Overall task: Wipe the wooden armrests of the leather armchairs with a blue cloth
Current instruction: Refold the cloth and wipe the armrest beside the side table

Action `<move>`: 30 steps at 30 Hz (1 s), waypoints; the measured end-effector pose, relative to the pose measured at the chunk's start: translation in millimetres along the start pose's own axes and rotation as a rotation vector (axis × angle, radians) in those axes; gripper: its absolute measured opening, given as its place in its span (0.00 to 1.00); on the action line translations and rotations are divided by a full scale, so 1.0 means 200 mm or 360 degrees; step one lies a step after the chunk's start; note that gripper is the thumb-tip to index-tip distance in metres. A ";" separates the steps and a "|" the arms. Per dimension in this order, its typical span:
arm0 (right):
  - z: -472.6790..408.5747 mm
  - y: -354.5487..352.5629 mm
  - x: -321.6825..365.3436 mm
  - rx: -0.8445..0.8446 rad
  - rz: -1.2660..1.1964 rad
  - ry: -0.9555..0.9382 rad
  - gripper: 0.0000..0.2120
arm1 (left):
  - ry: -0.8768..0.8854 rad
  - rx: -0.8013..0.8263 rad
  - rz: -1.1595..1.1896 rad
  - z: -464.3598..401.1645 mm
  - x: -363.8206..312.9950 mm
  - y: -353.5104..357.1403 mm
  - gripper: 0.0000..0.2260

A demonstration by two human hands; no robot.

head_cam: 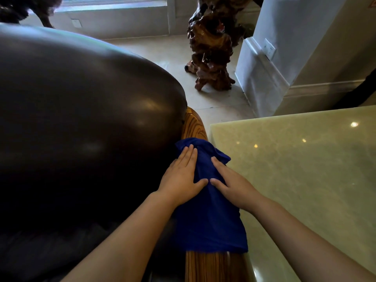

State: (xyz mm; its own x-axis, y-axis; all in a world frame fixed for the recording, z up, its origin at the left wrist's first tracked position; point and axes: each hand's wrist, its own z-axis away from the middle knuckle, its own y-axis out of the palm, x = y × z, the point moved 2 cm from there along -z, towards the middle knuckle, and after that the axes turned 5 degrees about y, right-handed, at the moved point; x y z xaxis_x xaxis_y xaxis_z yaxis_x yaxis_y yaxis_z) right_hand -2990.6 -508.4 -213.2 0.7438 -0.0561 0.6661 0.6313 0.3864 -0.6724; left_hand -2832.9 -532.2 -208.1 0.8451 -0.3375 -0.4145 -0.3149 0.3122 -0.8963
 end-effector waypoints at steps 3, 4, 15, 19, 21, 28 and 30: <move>0.04 -0.03 0.01 0.0058 0.0000 0.0046 0.31 | -0.0010 -0.0055 -0.0016 0.05 -0.04 0.01 0.36; 0.06 -0.04 0.01 0.0108 -0.0023 0.0062 0.32 | 0.0002 -0.0074 -0.0001 0.08 -0.06 0.01 0.35; 0.31 -0.04 0.03 -0.0157 0.0288 0.0030 0.22 | 0.0013 -0.0130 0.0198 0.43 -0.16 0.03 0.26; 0.39 -0.11 0.10 0.0054 0.0348 0.0027 0.16 | -0.0100 0.0071 0.0425 0.48 -0.21 -0.09 0.19; 0.44 -0.15 0.15 0.0157 0.0279 0.0056 0.13 | -0.0157 0.0231 0.0551 0.51 -0.23 -0.16 0.16; 0.67 -0.39 0.41 0.0298 0.0109 0.0048 0.09 | -0.0183 0.0393 0.0760 0.67 -0.33 -0.51 0.14; 0.76 -0.50 0.53 0.0309 0.0109 0.0008 0.08 | -0.0162 0.0414 0.0796 0.74 -0.39 -0.65 0.14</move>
State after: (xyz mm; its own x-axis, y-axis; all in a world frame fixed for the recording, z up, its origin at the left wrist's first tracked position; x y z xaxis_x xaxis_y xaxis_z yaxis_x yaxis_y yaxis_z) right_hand -3007.6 -413.6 -26.5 0.7849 -0.0282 0.6190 0.5255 0.5595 -0.6409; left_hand -2793.8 -414.9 -35.5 0.6621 -0.0096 -0.7494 -0.5813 0.6246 -0.5215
